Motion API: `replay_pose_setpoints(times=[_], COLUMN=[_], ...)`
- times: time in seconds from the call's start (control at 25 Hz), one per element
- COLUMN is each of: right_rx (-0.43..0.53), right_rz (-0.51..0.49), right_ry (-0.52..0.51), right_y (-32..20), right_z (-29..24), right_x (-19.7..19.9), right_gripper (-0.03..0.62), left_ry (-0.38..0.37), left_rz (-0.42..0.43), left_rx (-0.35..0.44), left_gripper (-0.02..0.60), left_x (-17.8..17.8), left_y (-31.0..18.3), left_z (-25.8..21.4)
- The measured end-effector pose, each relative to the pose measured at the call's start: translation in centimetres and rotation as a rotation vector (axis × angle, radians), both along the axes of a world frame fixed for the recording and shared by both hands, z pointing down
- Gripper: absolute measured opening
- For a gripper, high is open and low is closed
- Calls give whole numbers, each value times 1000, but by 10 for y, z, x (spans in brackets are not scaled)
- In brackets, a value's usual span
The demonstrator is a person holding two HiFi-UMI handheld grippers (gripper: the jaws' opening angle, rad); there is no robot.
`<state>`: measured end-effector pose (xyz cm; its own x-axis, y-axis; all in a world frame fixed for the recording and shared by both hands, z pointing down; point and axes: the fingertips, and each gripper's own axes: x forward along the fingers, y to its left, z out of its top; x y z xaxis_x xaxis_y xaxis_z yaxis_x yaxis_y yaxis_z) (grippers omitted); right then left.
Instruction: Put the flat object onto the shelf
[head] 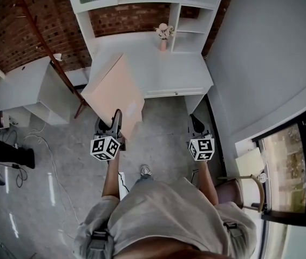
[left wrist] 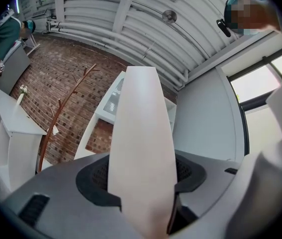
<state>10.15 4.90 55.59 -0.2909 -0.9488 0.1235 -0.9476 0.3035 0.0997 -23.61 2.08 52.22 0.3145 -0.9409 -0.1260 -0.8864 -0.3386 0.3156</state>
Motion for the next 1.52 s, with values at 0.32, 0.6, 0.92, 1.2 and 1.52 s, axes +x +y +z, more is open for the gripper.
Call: replay_pose_setpoints(times=[0.32, 0.6, 0.92, 1.2, 1.52], right_rx=[9, 2, -16, -36, -50], right_rz=[1, 3, -5, -1, 7], right_ry=[18, 35, 33, 19, 6], right_y=[-68, -97, -114, -119, -146], right_z=[-1, 3, 15, 27, 37], right_x=[-40, -54, -66, -64, -45], right_gripper=[29, 29, 29, 29, 29], left_ry=[14, 26, 15, 4, -9], left_rz=[3, 4, 17, 19, 40], left_rx=[1, 9, -14, -29, -39], left_gripper=[278, 276, 278, 278, 278], left_x=[-39, -55, -59, -57, -33], left_y=[-67, -102, -115, -124, -155], left_z=[4, 9, 20, 25, 30])
